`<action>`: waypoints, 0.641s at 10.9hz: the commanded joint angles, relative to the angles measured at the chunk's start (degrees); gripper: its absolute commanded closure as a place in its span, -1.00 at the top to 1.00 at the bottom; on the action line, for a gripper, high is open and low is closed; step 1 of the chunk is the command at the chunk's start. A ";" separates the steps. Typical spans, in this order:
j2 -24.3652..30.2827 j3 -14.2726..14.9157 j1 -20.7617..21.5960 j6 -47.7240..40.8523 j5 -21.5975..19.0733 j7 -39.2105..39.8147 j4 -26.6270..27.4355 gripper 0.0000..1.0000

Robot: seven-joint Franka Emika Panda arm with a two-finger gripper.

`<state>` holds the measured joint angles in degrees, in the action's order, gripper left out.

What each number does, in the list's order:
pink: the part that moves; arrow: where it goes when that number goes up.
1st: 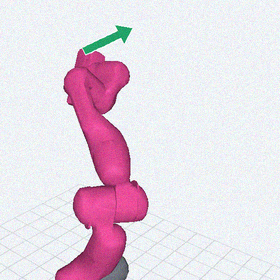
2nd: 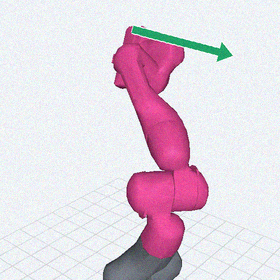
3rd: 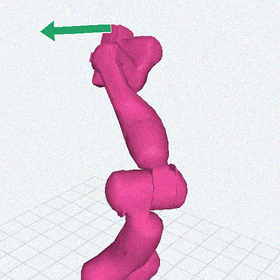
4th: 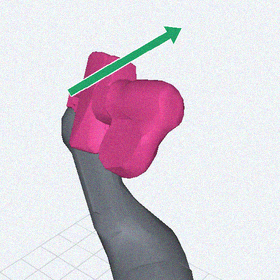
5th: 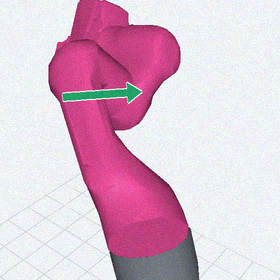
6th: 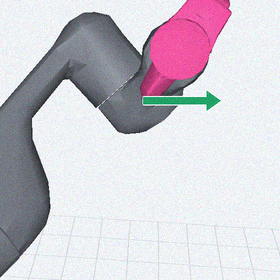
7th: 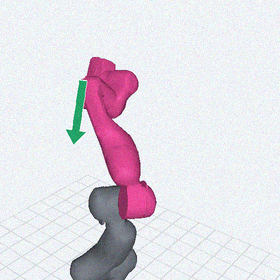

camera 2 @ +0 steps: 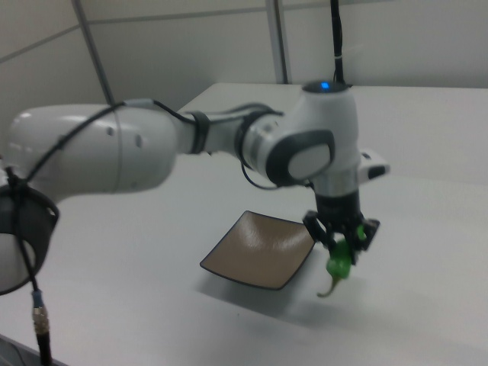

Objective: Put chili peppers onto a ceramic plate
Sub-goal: 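Lift the chili pepper and carry it over the brown plate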

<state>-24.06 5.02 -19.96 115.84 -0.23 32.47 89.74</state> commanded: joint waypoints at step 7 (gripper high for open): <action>12.28 -0.71 11.34 -12.84 -3.82 -5.55 0.26 -0.85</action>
<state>-12.79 4.37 -11.83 103.91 -3.13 31.58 89.23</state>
